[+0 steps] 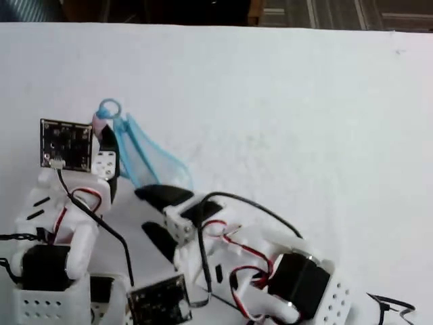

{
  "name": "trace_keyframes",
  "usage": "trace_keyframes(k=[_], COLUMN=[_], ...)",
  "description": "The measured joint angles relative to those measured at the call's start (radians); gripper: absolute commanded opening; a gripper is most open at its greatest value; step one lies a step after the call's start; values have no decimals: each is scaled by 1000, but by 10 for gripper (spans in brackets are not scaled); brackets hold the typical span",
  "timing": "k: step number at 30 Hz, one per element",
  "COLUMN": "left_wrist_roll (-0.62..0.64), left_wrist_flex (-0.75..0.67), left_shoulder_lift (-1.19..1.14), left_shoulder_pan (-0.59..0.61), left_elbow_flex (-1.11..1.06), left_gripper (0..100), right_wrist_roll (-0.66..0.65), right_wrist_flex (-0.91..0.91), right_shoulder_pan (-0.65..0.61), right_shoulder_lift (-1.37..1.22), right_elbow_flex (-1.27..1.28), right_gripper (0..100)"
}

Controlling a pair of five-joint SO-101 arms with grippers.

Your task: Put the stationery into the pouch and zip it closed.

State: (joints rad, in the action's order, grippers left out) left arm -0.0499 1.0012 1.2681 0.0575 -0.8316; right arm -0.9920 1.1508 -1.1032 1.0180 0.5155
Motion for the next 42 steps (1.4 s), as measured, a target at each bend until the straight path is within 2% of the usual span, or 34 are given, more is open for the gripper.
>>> trace_keyframes(k=[10, 19, 21, 24, 25, 27, 34, 42], left_wrist_roll=[0, 0, 0, 0, 0, 0, 0, 0], left_wrist_flex=[0, 0, 0, 0, 0, 0, 0, 20], left_shoulder_lift=[0, 0, 0, 0, 0, 0, 0, 0], left_shoulder_pan=[0, -3, -3, -3, -3, -3, -3, -3], left_elbow_flex=[0, 0, 0, 0, 0, 0, 0, 0], left_gripper=[24, 24, 24, 24, 24, 24, 24, 24], right_wrist_roll=[-14, -17, -17, -17, -17, -18, -15, 91], right_wrist_flex=[-3, 180, 187, 187, 187, 170, 61, -146], right_shoulder_pan=[34, 35, 40, 40, 40, 40, 21, 12], right_shoulder_lift=[-12, -2, 0, 0, 0, -2, -44, -210], right_elbow_flex=[-43, -51, -44, -41, -41, -34, -8, -32], right_gripper=[177, 173, 132, 17, 15, 39, 17, 16])
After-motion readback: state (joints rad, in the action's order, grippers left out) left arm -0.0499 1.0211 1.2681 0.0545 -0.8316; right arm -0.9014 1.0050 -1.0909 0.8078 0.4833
